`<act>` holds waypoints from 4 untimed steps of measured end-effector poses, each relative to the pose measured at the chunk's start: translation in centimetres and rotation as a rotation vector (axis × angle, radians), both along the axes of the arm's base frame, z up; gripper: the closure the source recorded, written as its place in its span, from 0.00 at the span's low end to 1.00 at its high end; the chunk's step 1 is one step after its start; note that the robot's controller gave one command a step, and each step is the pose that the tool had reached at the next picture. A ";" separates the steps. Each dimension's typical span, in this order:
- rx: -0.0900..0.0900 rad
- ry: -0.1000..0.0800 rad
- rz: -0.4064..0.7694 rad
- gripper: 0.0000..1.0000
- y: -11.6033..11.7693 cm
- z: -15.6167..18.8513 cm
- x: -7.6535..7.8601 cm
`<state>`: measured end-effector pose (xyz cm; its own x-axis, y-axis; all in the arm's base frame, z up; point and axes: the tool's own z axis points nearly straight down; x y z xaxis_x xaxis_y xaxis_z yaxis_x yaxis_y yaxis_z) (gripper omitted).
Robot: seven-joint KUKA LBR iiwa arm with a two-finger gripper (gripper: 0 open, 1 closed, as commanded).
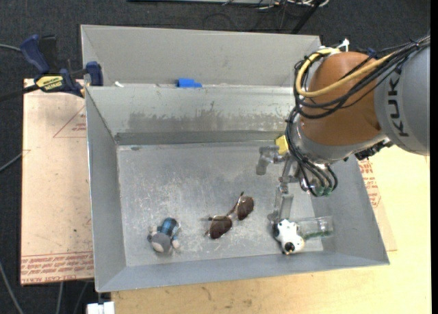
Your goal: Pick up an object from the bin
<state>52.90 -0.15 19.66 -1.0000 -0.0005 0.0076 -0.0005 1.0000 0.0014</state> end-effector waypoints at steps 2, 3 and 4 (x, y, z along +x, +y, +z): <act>-0.001 -0.014 0.079 0.00 -0.1 -3.7 1.0; -0.002 -0.006 0.144 0.00 3.7 -6.2 -0.2; -0.001 -0.006 0.166 0.00 5.4 -6.6 -0.4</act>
Offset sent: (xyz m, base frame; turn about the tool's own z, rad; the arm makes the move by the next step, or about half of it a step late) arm 0.0179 -0.0020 -0.0978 -0.1868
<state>52.49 5.29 13.10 -0.9862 -0.1656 0.0013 -0.1656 0.9862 0.0001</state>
